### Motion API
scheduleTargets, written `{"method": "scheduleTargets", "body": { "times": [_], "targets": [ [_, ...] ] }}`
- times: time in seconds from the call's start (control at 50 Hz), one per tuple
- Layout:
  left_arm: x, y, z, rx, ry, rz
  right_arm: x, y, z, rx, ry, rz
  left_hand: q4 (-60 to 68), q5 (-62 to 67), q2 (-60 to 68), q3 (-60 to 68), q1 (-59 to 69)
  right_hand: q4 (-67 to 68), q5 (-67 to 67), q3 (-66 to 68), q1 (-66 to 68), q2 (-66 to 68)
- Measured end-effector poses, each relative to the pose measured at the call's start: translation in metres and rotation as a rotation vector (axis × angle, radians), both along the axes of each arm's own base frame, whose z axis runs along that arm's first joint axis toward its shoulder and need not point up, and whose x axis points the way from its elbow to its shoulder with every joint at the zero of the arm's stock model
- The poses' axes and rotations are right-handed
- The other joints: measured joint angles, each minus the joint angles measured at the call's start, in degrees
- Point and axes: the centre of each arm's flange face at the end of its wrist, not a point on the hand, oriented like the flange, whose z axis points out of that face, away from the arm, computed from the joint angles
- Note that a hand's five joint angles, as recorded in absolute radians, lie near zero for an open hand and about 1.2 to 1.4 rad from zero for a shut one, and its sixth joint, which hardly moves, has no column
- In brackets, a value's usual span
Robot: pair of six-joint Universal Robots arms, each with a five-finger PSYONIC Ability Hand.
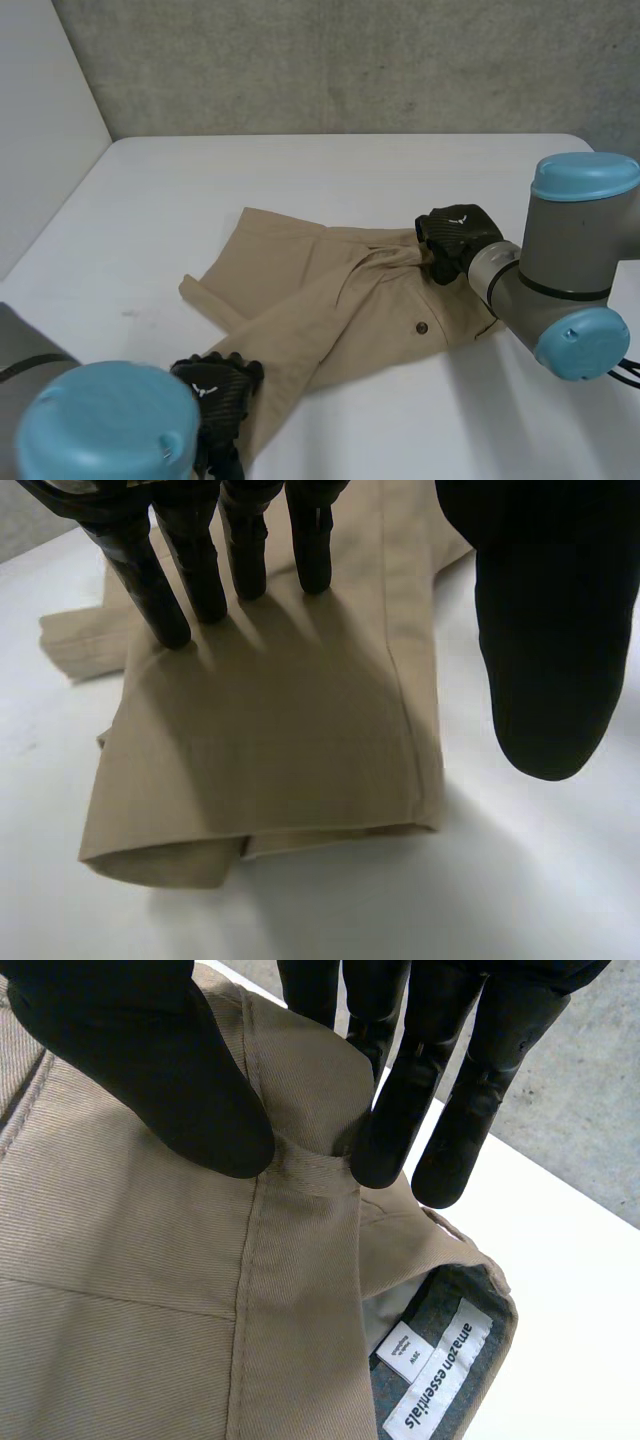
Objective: Fold the shorts.
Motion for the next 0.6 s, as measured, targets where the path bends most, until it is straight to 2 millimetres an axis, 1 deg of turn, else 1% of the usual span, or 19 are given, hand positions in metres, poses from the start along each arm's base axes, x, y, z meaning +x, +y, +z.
{"method": "scheduleTargets", "body": {
  "times": [0.04,0.08,0.18,0.2,0.22,0.26,0.38,0.4,0.48,0.5,0.52,0.58,0.6],
  "targets": [
    [-0.001,-0.002,-0.003,-0.004,-0.006,0.008,0.0,0.0,0.0,0.0,0.0,0.0,0.0,0.0,0.0,0.0,0.0,0.0,0.0,0.0,0.0,0.0],
    [-0.004,-0.008,-0.012,-0.01,-0.022,0.025,-0.001,0.001,0.001,-0.001,0.0,-0.001,0.0,0.0,0.0,0.0,0.0,0.0,0.01,0.0,0.0,0.0],
    [-0.007,-0.013,-0.021,-0.007,-0.034,0.032,-0.003,0.0,0.001,-0.004,0.001,-0.006,1.02,1.68,1.33,0.6,0.46,0.0,0.01,0.0,0.0,0.0],
    [-0.008,-0.014,-0.023,-0.008,-0.036,0.032,-0.003,0.0,0.001,-0.007,0.001,-0.008,2.65,3.32,2.95,2.28,2.3,0.0,0.01,0.0,0.0,0.0],
    [-0.008,-0.014,-0.023,-0.008,-0.036,0.032,-0.003,0.0,0.001,-0.007,0.001,-0.008,2.65,3.32,2.95,2.28,2.3,0.0,0.01,0.0,0.0,0.0],
    [-0.009,-0.016,-0.025,-0.014,-0.036,0.03,-0.004,-0.002,0.001,-0.014,0.0,-0.012,6.78,7.41,7.06,6.52,6.91,0.0,0.01,0.0,0.0,0.0],
    [-0.011,-0.022,-0.027,-0.045,-0.036,0.025,-0.005,-0.003,0.0,-0.025,-0.001,-0.02,9.41,10.06,9.52,9.14,9.17,0.0,0.0,0.2,0.0,0.0],
    [-0.011,-0.024,-0.028,-0.058,-0.038,0.025,-0.005,-0.003,0.0,-0.028,-0.001,-0.024,11.86,12.41,11.76,11.56,11.53,0.0,0.01,0.2,0.0,0.0],
    [-0.01,-0.029,-0.029,-0.073,-0.041,0.027,-0.005,-0.003,-0.001,-0.03,0.0,-0.027,14.05,14.49,13.9,13.65,13.76,0.0,0.01,0.2,0.0,0.0],
    [-0.01,-0.032,-0.03,-0.084,-0.043,0.031,-0.006,-0.003,-0.001,-0.03,0.001,-0.028,16.5,16.87,16.77,16.47,16.17,0.0,0.01,0.2,0.0,0.0],
    [-0.01,-0.032,-0.03,-0.084,-0.043,0.031,-0.006,-0.003,-0.001,-0.03,0.001,-0.028,16.5,16.87,16.77,16.47,16.17,0.0,0.01,0.2,0.0,0.0],
    [-0.009,-0.036,-0.031,-0.098,-0.041,0.039,-0.006,-0.003,-0.002,-0.03,0.002,-0.029,31.62,31.62,31.64,31.06,30.98,0.0,0.01,0.2,0.0,0.0],
    [-0.009,-0.037,-0.031,-0.103,-0.038,0.042,-0.006,-0.003,-0.001,-0.03,0.002,-0.03,33.21,33.22,33.77,32.59,32.63,0.0,0.01,0.2,0.0,0.0]
  ]
}}
